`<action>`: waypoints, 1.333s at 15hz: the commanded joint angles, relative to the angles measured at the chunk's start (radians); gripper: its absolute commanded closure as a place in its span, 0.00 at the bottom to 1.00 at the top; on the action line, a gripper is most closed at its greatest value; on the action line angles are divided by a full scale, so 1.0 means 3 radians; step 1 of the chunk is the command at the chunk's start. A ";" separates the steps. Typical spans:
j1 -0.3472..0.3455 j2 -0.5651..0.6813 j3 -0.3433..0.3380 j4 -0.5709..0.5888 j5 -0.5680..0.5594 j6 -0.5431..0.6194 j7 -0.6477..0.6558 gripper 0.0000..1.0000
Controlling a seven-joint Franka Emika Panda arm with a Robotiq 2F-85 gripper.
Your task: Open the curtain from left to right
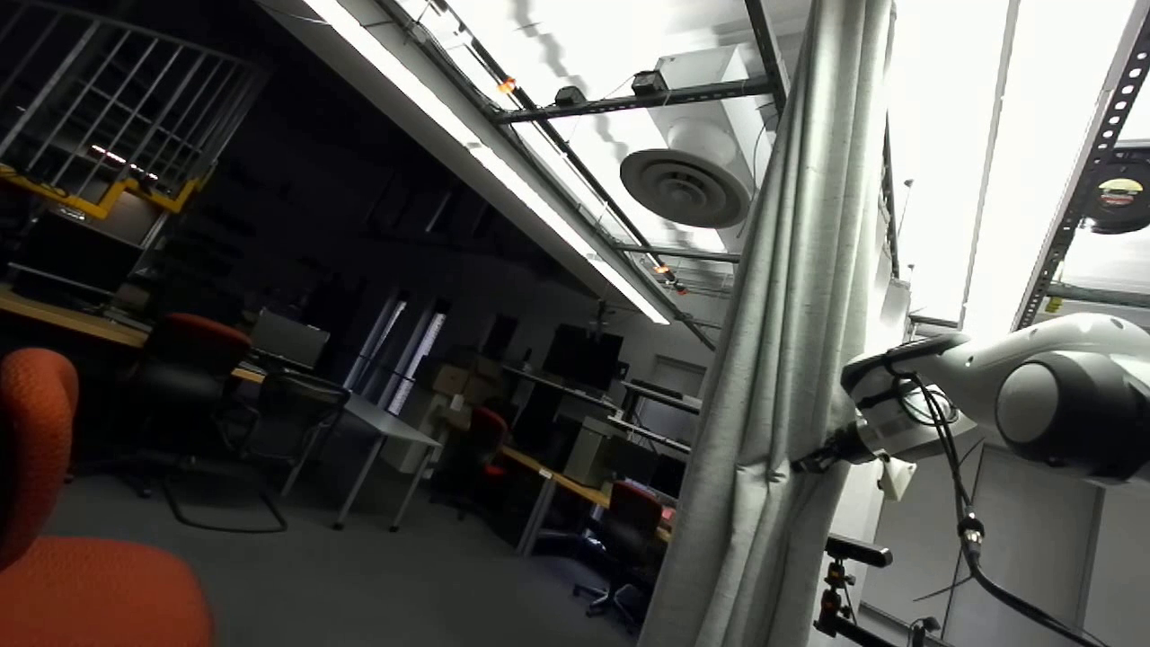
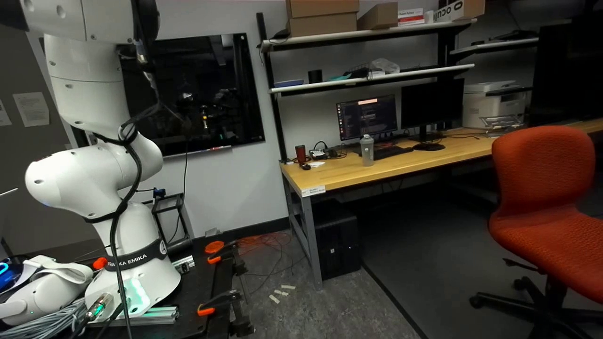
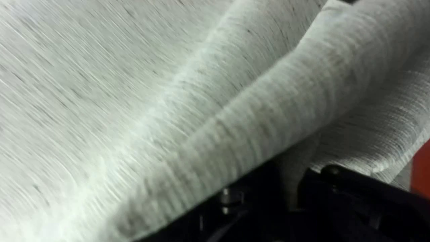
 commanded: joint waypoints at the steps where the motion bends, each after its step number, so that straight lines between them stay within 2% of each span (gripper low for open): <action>1: -0.0436 0.0596 0.0040 0.0558 -0.0183 0.0113 0.0455 0.99; 3: -0.0529 0.0658 0.0175 0.0679 -0.0290 0.0114 0.0624 0.99; 4: -0.0384 0.0649 0.0058 0.0694 -0.0173 0.0031 0.0592 0.99; 7: -0.0330 0.0501 0.0269 0.0658 -0.0048 -0.0116 0.0419 0.99; 10: -0.0260 0.0238 0.0534 0.0412 0.0113 -0.0319 0.0124 0.99; 14: -0.0155 -0.0049 0.0764 0.0010 0.0109 -0.0564 -0.0145 0.99; 20: -0.0008 -0.0620 0.0882 -0.0786 -0.0008 -0.0752 -0.0067 0.99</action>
